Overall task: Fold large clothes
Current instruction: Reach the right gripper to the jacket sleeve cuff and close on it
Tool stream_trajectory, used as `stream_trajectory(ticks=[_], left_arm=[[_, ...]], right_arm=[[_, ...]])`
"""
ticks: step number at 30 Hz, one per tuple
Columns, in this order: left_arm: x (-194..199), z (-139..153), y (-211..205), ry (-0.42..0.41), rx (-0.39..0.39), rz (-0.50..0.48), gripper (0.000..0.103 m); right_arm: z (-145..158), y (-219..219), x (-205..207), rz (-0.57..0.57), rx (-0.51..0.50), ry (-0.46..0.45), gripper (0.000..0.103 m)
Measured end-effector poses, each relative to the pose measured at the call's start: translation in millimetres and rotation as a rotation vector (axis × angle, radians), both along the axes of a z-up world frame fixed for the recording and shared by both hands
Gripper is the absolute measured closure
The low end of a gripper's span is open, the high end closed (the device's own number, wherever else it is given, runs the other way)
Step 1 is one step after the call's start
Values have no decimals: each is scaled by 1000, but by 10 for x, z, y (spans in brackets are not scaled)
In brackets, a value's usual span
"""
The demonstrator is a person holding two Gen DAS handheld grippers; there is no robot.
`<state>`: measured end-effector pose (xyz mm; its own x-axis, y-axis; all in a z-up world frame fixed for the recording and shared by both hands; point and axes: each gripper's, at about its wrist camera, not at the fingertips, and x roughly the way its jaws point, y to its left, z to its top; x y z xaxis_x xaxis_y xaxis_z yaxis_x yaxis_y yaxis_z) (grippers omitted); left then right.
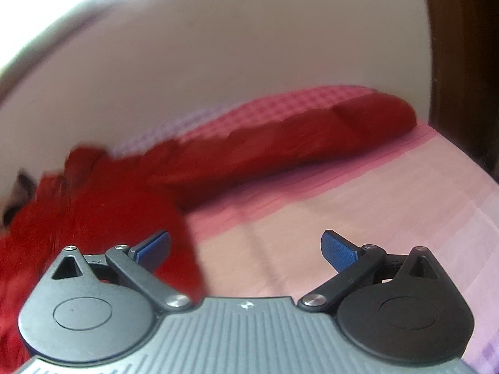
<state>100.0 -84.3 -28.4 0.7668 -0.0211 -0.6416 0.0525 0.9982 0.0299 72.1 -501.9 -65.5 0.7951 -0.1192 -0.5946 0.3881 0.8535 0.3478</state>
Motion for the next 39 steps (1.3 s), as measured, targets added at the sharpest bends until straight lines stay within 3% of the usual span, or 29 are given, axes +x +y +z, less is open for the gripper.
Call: stream_trajectory(ticks=[2,5,7,9,13,18,21,28,39], left_arm=[[-22,27,3,-20,-4,0,0],[-37,57,15,-44,-20,-2,0],[-55,73,20,-69,-24,7,0],[-74,89,25,-97,-24,16,0],[-68,108,42,-127,-27,36,0],[0,122,123,-75,-109,46,0],[3,130,146,-61,-122,34,0],[-70,118,69,-90,-53,12,0],[-72,51,70,-63,-42,11,0]], right_arm=[[-76,-310,-1,-41,70,-36,1],[-240,-826,16,-117,191,-56,13],[-352,-1138,32,-180,242,-55,34],[-459,-1425,60,-240,282,-47,41],[-614,-1891,138,-315,344,-101,41],[-681,-2220,332,-381,381,-130,42],[-705,-2309,408,-404,389,-142,42],[-748,-2449,546,-414,377,-179,43],[-644,-2392,816,-385,214,-60,55]])
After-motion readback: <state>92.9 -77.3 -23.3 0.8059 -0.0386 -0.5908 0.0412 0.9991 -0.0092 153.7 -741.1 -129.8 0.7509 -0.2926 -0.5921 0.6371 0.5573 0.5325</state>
